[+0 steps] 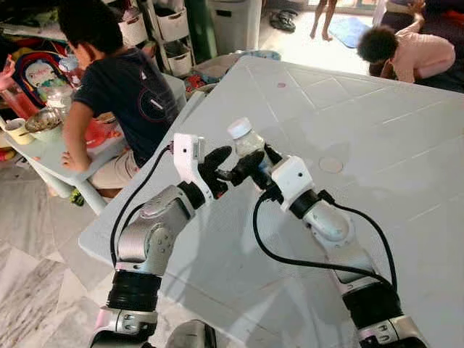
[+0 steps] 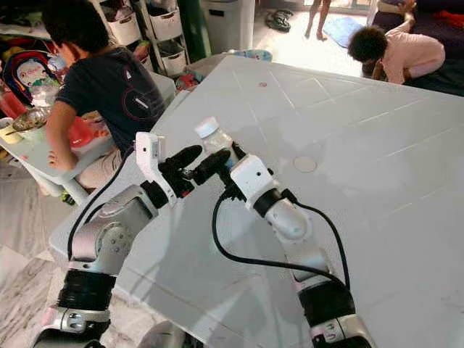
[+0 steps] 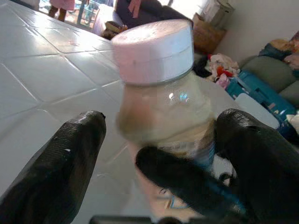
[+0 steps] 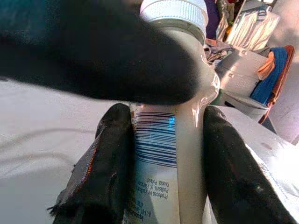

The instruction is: Restocking fridge

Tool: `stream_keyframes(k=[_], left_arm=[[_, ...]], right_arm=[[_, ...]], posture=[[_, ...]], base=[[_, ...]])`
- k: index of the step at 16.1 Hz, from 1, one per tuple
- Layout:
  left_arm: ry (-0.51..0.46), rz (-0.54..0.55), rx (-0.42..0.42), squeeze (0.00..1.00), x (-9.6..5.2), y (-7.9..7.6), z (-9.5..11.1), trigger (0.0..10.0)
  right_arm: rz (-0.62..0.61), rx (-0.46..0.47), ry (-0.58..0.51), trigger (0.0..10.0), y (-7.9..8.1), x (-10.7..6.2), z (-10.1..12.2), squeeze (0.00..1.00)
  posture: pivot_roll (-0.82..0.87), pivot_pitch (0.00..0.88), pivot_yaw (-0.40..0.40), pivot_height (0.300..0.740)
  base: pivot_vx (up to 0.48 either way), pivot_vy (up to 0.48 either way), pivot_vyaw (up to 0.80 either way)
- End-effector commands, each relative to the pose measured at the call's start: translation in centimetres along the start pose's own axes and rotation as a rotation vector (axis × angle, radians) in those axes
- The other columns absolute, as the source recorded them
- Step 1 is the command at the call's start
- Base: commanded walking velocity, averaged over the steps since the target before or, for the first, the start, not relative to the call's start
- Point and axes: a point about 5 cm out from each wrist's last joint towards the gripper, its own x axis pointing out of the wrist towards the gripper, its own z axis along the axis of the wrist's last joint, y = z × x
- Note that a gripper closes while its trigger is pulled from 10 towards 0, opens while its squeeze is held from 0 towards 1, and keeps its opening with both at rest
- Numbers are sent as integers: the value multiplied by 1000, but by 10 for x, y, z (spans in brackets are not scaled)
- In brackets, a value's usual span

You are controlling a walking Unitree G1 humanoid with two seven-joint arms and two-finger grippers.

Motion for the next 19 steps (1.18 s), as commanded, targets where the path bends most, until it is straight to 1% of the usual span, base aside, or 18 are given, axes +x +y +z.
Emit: stream_keyframes(k=[1, 2, 4, 5, 6, 7, 8, 10, 11, 12, 13, 17, 18, 19], left_arm=[[-23, 55, -14, 0, 0, 7, 2, 10000], [-79, 134, -21, 0, 4, 14, 7, 10000], [-112, 165, -42, 0, 5, 18, 12, 10000], [-114, 177, -36, 0, 4, 21, 13, 10000], [-113, 188, -36, 522, 3, 23, 13, 10000], [-115, 216, -37, 1000, 3, 27, 13, 10000], [-126, 255, -37, 1000, 2, 32, 13, 10000], [-144, 298, -41, 1000, 4, 39, 14, 10000], [-172, 334, -32, 0, 4, 43, 17, 10000], [-189, 351, -35, 0, 4, 45, 19, 10000], [-185, 353, -34, 0, 4, 45, 19, 10000], [-197, 358, -80, 0, 8, 46, 18, 10000], [-197, 353, -92, 0, 10, 44, 17, 10000], [-167, 322, -125, 0, 16, 38, 11, 10000]], right_arm=[[11, -12, -55, 0, 3, 7, 10, 0], [18, -12, -61, 0, 5, 6, 11, 0], [17, -12, -59, 0, 6, 4, 10, 0], [13, -10, -54, 0, 5, 3, 8, 0], [12, -10, -53, 0, 4, 2, 8, 0], [10, -11, -56, 0, 4, 2, 8, 0], [10, -11, -60, 0, 4, 3, 9, 0], [11, -10, -65, 0, 4, 4, 10, 0], [14, -9, -67, 0, 5, 5, 10, 0], [14, -9, -67, 0, 5, 5, 11, 0], [15, -9, -67, 0, 5, 5, 10, 0], [18, -11, -64, 0, 5, 4, 10, 0], [20, -10, -65, 0, 6, 4, 10, 0], [33, -8, -68, 0, 9, 5, 10, 0]], posture=[[-46, 70, 95, 740], [-53, 70, 94, 740], [-55, 68, 94, 740], [-57, 66, 96, 740], [-57, 65, 97, 740], [-56, 64, 98, 740], [-57, 63, 98, 740], [-56, 60, 97, 740], [-59, 59, 97, 740], [-59, 59, 97, 740], [-61, 59, 97, 740], [-60, 61, 97, 740], [-59, 61, 96, 740], [-60, 62, 96, 740]], base=[[0, 0, 0], [0, 0, 0], [0, 0, 0], [0, 0, 0], [0, 0, 0], [0, 0, 0], [0, 0, 0], [0, 0, 0], [0, 0, 0], [0, 0, 0], [0, 0, 0], [0, 0, 0], [0, 0, 0], [0, 0, 0]])
